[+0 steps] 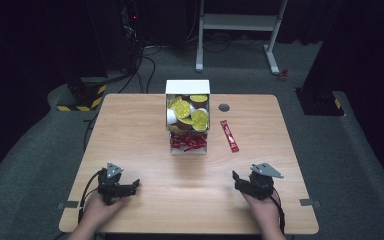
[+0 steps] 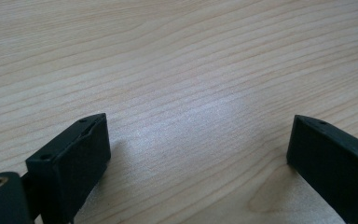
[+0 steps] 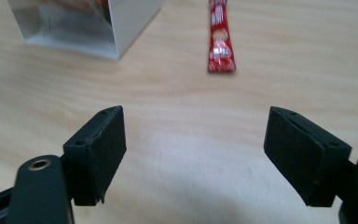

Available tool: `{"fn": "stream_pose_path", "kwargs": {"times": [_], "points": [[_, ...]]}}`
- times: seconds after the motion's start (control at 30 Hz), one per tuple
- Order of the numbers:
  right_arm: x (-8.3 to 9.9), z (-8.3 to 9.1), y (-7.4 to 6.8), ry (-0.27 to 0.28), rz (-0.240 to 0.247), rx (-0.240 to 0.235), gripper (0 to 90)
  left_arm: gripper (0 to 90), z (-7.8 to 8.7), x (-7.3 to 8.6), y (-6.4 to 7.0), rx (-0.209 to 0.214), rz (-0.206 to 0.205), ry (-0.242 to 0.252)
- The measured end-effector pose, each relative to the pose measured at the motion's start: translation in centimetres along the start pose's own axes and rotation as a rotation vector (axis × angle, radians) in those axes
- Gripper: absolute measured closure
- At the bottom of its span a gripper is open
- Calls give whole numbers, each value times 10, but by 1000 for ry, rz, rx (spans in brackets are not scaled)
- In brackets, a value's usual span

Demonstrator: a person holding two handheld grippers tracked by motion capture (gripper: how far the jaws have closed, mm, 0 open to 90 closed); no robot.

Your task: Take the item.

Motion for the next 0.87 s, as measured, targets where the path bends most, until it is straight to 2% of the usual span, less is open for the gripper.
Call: {"fn": "stream_pose_path", "kwargs": {"times": [0.07,0.13,0.17,0.3,0.37,0.87], "points": [[8,3,2,-17,0,5,160,64,0,0,0,0,0,0],[22,5,7,-49,11,44,135,64,0,0,0,1,0,-1],[26,6,8,-64,17,48,133,64,0,0,0,0,0,-1],[46,5,10,-175,-6,49,118,64,0,0,0,0,5,3],[47,4,11,-181,7,62,111,64,0,0,0,0,5,2],[46,2,10,-185,-4,70,104,64,0,0,0,0,5,2]]}}
Point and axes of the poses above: each handheld gripper's, and its own axes: z roughly backward along the jaws, x roughly out of its underside, y roughly to its right, the point moved 9 cm from there along -z, roughly forward along the jaws, and after that the axes turned 5 degrees about -x, right-handed, at the moved point
